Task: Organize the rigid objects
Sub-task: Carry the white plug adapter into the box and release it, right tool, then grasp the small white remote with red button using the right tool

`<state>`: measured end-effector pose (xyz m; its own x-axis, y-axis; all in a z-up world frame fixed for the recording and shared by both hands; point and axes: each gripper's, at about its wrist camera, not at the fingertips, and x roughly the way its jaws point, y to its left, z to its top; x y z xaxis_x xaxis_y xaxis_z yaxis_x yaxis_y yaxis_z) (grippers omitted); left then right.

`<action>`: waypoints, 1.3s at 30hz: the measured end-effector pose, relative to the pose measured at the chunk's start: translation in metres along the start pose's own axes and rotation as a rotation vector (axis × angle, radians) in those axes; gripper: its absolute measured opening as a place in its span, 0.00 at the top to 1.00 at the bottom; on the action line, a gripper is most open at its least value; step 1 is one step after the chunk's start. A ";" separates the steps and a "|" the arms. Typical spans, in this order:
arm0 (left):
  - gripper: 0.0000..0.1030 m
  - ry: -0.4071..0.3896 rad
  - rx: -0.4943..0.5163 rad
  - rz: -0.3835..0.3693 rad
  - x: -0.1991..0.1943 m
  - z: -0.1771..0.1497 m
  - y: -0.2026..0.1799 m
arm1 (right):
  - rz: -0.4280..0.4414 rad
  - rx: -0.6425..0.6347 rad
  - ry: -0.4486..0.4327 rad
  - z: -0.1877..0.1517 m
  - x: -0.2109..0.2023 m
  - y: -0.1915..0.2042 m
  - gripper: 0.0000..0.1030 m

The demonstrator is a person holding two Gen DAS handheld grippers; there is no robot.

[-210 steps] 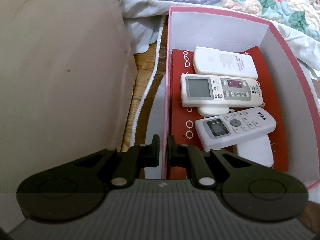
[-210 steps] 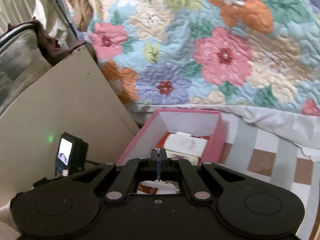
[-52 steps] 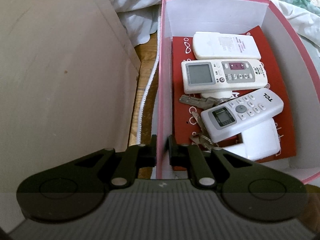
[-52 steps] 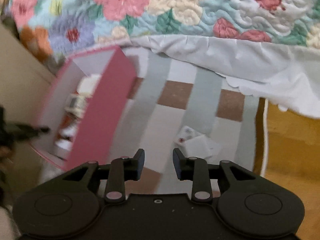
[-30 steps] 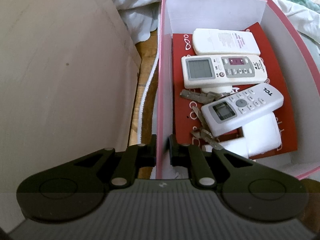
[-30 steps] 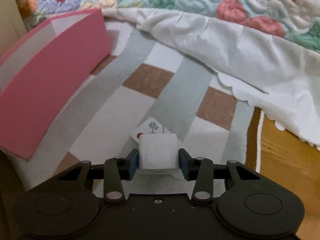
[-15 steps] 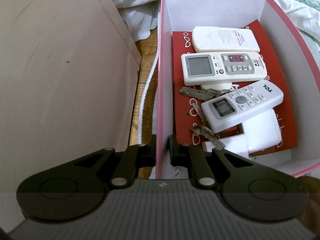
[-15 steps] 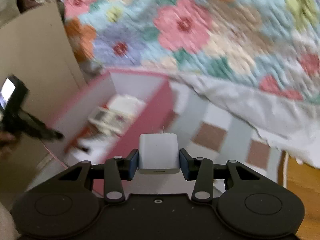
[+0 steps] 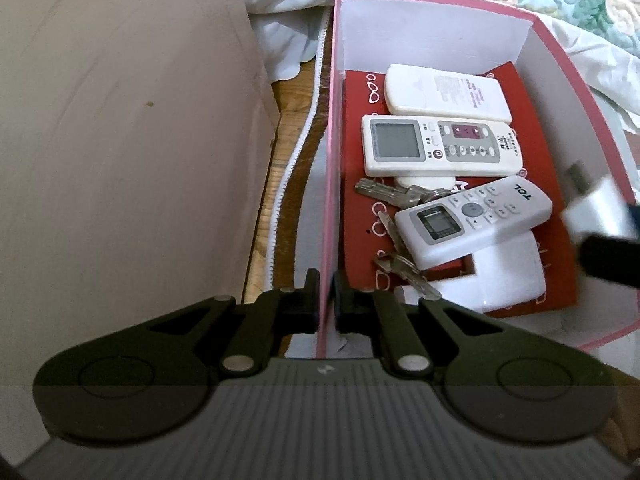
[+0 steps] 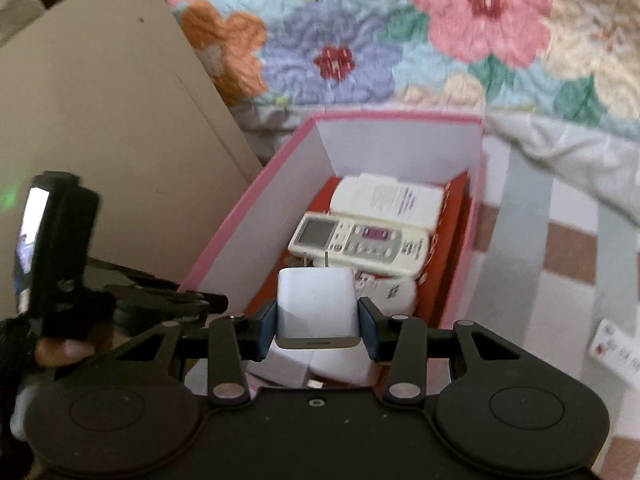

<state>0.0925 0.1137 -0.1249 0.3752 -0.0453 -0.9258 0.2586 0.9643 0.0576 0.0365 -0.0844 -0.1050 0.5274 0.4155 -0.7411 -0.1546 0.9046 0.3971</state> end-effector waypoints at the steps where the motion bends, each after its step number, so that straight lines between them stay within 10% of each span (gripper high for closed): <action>1: 0.95 -0.004 -0.003 -0.006 0.000 -0.001 0.001 | 0.001 0.009 0.017 -0.002 0.005 0.001 0.53; 12: 0.96 -0.008 -0.023 -0.032 0.000 -0.003 0.006 | 0.073 0.108 0.071 -0.003 0.024 -0.005 0.48; 22: 0.96 -0.005 -0.005 -0.025 -0.001 -0.002 0.004 | -0.030 -0.014 0.057 0.030 -0.026 -0.015 0.46; 31: 0.95 -0.007 -0.005 -0.015 0.000 -0.003 0.001 | -0.183 -0.324 0.168 0.037 -0.051 -0.075 0.46; 39: 0.94 0.008 -0.007 0.007 0.004 -0.002 -0.002 | -0.181 -0.325 0.176 -0.020 -0.059 -0.165 0.46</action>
<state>0.0922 0.1123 -0.1291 0.3695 -0.0361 -0.9285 0.2494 0.9664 0.0617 0.0144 -0.2560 -0.1376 0.4238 0.2311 -0.8758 -0.3427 0.9359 0.0812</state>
